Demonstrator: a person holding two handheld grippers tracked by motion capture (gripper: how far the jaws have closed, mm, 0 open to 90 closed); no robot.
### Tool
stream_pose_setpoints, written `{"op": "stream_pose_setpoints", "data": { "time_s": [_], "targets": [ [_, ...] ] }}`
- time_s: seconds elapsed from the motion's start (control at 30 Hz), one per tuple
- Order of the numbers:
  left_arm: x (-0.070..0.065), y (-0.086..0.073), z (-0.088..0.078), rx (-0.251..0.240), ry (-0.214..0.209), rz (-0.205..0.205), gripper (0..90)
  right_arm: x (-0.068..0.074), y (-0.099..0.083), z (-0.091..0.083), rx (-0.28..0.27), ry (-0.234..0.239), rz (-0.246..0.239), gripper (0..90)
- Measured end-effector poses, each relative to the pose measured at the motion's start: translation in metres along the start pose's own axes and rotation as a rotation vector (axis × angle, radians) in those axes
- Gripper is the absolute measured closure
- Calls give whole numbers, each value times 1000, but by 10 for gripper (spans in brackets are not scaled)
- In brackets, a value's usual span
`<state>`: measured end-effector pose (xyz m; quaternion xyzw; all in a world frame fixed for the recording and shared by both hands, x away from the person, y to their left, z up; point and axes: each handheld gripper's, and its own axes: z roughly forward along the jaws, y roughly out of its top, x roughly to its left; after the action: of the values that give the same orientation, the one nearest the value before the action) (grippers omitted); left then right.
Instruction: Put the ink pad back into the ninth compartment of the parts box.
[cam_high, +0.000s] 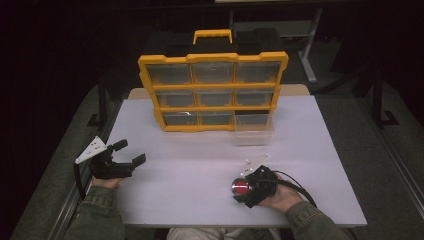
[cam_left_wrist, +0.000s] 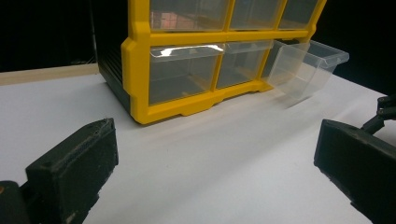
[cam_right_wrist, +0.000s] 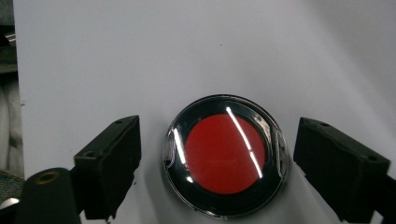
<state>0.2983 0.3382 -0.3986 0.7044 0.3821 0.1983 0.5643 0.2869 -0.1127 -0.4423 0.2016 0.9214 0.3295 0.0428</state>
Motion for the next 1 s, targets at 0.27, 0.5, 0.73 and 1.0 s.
{"op": "stream_pose_setpoints", "data": {
  "time_s": [0.27, 0.5, 0.73, 1.0],
  "targets": [
    [0, 0, 0, 1, 1, -2, 0, 0, 0, 1, 0, -11, -2, 210],
    [0, 0, 0, 2, 0, -2, 0, -1, 0, 2, 6, -16, -6, 266],
    [0, 0, 0, 0, 0, -3, 0, 0, -1, 3, 10, -29, -18, 283],
    [0, 0, 0, -1, -1, -2, 0, -2, -1, 2, 1, -12, 4, 287]
  ]
}}
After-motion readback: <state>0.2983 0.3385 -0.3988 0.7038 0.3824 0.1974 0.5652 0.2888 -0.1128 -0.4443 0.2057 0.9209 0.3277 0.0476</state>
